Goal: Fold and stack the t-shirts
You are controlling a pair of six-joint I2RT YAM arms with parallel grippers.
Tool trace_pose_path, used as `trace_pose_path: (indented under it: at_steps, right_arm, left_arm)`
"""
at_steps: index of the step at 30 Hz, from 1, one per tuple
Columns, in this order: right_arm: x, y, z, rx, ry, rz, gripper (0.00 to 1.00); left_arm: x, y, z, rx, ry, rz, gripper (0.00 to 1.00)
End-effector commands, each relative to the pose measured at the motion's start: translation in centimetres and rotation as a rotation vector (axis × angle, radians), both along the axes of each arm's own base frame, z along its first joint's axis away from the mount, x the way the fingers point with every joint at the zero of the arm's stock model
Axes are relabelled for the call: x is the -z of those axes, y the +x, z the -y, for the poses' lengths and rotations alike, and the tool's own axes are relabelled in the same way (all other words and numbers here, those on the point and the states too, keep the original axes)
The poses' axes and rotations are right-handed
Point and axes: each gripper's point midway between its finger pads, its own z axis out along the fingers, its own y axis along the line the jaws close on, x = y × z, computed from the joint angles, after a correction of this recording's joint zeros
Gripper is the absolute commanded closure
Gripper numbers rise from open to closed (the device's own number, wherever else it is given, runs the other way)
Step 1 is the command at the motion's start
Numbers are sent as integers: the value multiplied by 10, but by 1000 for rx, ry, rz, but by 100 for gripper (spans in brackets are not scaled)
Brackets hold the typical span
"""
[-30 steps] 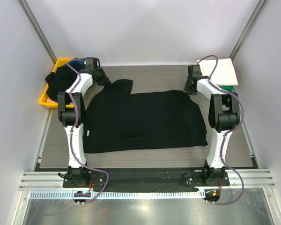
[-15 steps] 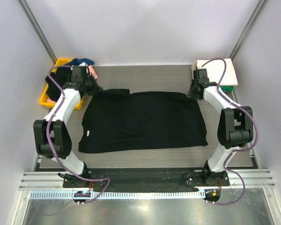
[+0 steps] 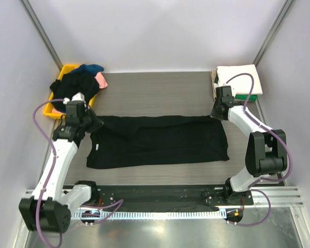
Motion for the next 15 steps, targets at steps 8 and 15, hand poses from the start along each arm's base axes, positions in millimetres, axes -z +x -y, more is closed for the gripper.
trace_pose_path:
  at_steps: [8,15]
  right_arm:
    - [-1,-24,14,64,-25,30,86]
    - [-20,-40,35,193,-19,104,6]
  left_arm:
    - [17,-88,-16,-102,5,-124,88]
    - [-8,-117,-13,-86,-28,-45,38]
